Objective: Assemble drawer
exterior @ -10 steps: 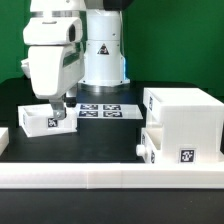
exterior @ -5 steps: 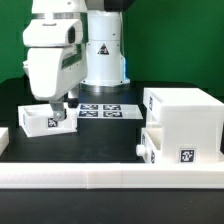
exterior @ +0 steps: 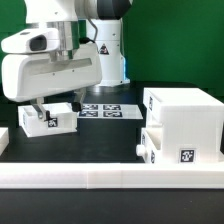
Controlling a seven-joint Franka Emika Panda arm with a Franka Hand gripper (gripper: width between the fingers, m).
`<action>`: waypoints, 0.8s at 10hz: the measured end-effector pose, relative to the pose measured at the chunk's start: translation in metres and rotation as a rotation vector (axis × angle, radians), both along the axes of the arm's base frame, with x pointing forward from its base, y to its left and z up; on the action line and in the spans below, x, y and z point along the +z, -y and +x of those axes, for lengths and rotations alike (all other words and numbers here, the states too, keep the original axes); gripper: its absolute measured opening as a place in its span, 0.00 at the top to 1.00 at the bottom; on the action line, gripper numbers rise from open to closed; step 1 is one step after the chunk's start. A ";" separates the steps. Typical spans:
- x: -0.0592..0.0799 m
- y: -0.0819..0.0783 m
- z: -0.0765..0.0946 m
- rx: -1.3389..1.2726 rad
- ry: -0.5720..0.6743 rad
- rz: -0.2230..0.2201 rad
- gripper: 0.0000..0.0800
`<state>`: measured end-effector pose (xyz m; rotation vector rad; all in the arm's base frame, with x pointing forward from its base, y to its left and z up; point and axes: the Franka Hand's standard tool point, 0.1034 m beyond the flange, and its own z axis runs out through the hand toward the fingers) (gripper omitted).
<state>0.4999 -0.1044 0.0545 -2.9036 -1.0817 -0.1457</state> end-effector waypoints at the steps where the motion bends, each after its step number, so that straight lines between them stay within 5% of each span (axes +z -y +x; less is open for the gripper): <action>1: 0.000 -0.001 0.001 -0.029 -0.001 0.003 0.19; 5: 0.000 -0.002 0.000 -0.201 -0.010 0.019 0.19; 8: 0.009 0.006 -0.032 -0.221 0.025 -0.012 0.19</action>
Offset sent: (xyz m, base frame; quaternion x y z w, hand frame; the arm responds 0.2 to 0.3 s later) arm 0.0000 0.0000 0.0000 0.0000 0.0000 0.1296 0.9916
